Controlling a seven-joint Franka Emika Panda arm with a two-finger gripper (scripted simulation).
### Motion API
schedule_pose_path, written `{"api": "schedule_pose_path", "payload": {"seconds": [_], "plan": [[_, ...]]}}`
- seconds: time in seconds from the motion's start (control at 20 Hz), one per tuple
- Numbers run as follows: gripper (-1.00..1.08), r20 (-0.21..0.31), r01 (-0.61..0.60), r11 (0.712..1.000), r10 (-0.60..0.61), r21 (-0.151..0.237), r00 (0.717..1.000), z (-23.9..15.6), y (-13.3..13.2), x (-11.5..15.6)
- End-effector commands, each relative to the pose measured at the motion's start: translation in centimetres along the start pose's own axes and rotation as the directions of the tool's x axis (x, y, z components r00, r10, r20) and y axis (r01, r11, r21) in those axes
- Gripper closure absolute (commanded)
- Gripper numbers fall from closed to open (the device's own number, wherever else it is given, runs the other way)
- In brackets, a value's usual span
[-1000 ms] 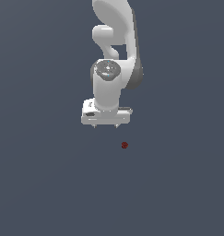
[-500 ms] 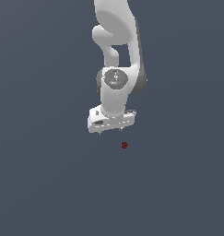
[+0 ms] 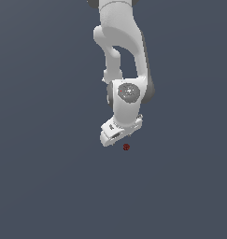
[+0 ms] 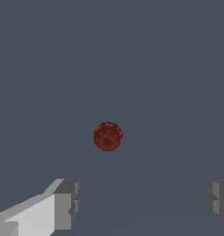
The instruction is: Pick up the object and move it to a goal position.
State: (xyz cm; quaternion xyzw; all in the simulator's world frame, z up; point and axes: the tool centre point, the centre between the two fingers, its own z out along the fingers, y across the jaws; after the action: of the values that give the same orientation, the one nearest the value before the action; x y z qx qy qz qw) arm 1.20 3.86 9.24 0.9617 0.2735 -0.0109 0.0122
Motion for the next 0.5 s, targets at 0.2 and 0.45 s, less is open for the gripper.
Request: {"api": "schedule_pose_path", "payload": {"seconds": [0.2,0.45], "plan": [[-0.92,-0.020,0.143,0.990,-0.143,0.008,0.990,1.6,-1.5,1.5],[-0.92,-0.028,0.199,0.980,-0.198,0.011,0.980,2.3,-2.2,2.1]]}}
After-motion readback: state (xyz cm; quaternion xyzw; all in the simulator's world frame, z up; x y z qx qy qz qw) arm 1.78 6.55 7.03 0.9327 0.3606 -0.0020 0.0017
